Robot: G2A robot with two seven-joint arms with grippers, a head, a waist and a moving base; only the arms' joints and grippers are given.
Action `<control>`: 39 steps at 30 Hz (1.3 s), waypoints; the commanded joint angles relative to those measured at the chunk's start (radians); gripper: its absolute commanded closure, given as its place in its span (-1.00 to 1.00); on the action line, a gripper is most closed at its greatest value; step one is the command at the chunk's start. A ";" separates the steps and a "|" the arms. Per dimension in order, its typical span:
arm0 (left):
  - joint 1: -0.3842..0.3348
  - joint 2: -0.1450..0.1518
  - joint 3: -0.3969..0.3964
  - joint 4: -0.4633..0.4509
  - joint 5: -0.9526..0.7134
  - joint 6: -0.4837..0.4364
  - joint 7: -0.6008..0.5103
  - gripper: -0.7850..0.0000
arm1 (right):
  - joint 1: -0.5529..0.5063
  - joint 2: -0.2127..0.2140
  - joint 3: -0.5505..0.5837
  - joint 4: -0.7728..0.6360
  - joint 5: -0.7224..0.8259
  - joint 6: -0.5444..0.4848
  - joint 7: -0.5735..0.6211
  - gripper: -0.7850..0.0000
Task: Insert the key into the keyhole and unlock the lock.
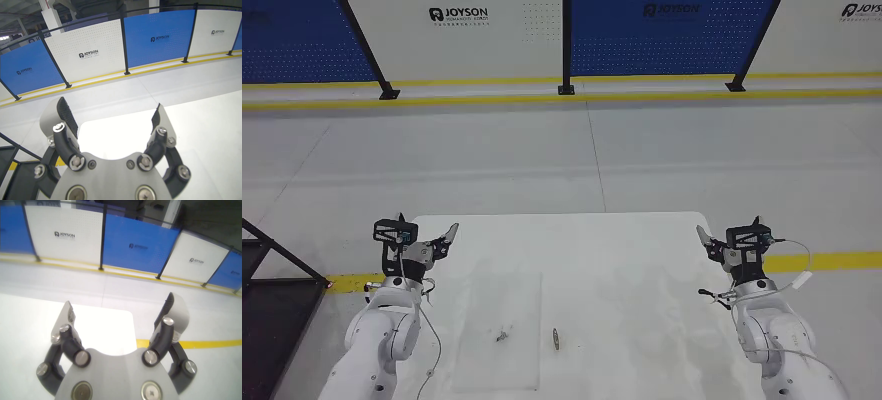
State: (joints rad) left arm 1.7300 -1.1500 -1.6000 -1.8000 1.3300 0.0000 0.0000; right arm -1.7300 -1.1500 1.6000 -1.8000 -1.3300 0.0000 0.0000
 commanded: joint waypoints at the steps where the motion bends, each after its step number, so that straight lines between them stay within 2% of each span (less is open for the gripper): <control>1: 0.000 0.000 0.000 0.000 0.000 0.000 0.000 -1.00 | 0.000 0.000 0.000 0.000 0.000 0.000 0.000 -1.00; 8: 0.000 0.000 0.000 0.000 0.000 0.000 0.000 -1.00 | 0.000 0.000 0.000 0.000 0.000 0.000 0.000 -1.00; 11: 0.010 0.004 -0.013 -0.024 0.010 -0.052 -0.016 -1.00 | 0.000 0.000 0.000 0.000 0.000 0.000 0.000 -1.00; 13: 0.059 0.006 -0.032 -0.054 -0.007 -0.099 -0.019 -1.00 | 0.000 0.000 0.000 0.000 0.000 0.000 0.000 -1.00; 21: 0.332 0.026 -0.156 -0.187 -0.011 -0.408 -0.035 -1.00 | 0.000 0.000 0.000 0.000 0.000 0.000 0.000 -1.00; 24: 0.423 0.032 -0.180 -0.232 -0.001 -0.524 -0.078 -1.00 | 0.000 0.000 0.000 0.000 0.000 0.000 0.000 -1.00; 27: 0.483 0.037 -0.186 -0.274 0.003 -0.604 -0.146 -1.00 | 0.000 0.000 0.000 0.000 0.000 0.000 0.000 -1.00; 32: 0.530 0.038 -0.136 -0.325 -0.002 -0.606 -0.312 -1.00 | 0.000 0.000 0.000 0.000 0.000 0.000 0.000 -1.00; 35: 0.518 0.036 -0.083 -0.342 -0.011 -0.574 -0.422 -1.00 | 0.000 0.000 0.000 0.000 0.000 0.000 0.000 -1.00; 38: 0.478 0.034 -0.017 -0.335 -0.021 -0.533 -0.515 -0.87 | 0.000 0.000 0.000 0.000 0.000 0.000 0.000 -1.00; 39: 0.457 0.034 0.003 -0.328 -0.025 -0.528 -0.552 -0.59 | 0.000 0.000 0.000 0.000 0.000 0.000 0.000 -1.00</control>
State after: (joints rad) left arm 2.2090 -1.1161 -1.6236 -2.1357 1.3110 -0.5312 -0.5099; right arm -1.7300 -1.1500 1.6000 -1.8000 -1.3300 0.0000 0.0000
